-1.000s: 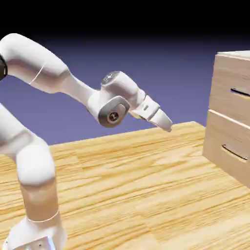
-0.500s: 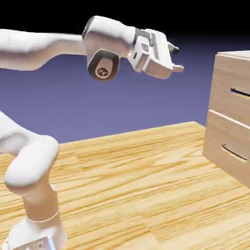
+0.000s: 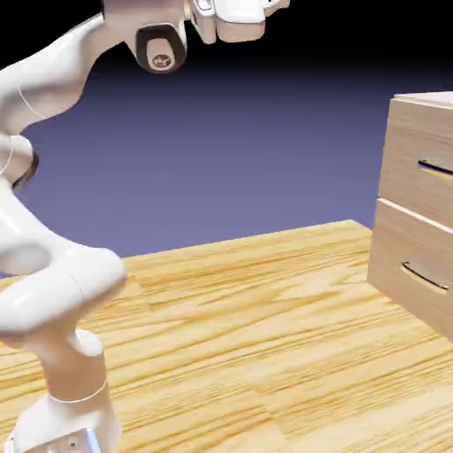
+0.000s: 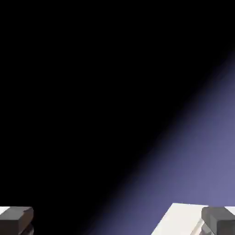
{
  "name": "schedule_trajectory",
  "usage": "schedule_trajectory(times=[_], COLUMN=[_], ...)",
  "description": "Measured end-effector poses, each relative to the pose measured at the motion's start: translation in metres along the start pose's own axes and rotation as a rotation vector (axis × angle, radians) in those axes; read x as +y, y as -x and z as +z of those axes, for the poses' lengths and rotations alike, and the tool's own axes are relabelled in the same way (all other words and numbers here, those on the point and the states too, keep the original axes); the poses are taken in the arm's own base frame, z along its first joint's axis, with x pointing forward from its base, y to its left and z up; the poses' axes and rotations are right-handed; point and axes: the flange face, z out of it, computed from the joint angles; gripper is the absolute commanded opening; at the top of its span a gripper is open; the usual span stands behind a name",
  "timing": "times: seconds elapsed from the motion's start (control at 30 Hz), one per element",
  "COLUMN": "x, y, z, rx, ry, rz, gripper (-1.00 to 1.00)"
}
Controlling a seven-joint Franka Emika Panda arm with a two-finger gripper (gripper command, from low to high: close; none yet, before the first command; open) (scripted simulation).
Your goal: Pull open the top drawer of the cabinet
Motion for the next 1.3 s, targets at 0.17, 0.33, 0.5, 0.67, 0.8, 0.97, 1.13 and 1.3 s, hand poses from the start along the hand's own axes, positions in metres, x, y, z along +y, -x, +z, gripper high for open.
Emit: schedule_trajectory(times=[0.17, 0.33, 0.5, 0.67, 0.8, 0.97, 1.13, 1.3], x=[0.01, 0.048, 0.11, 0.194, 0.275, 0.385, 0.48, 0.484], y=[0.06, 0.116, 0.156, 0.17, 0.159, 0.116, 0.057, 0.064], z=[0.015, 0.05, 0.104, 0.17, 0.227, 0.293, 0.337, 0.356], rx=[-0.056, -0.125, -0.19, -0.234, -0.247, -0.228, -0.183, -0.18], ry=[-0.071, -0.09, -0.057, 0.022, 0.107, 0.226, 0.32, 0.321], rz=[0.069, 0.129, 0.194, 0.278, 0.367, 0.513, 0.665, 0.666], gripper=[0.0, 0.0, 0.0, 0.0, 0.0, 0.0, 0.0, 0.0])
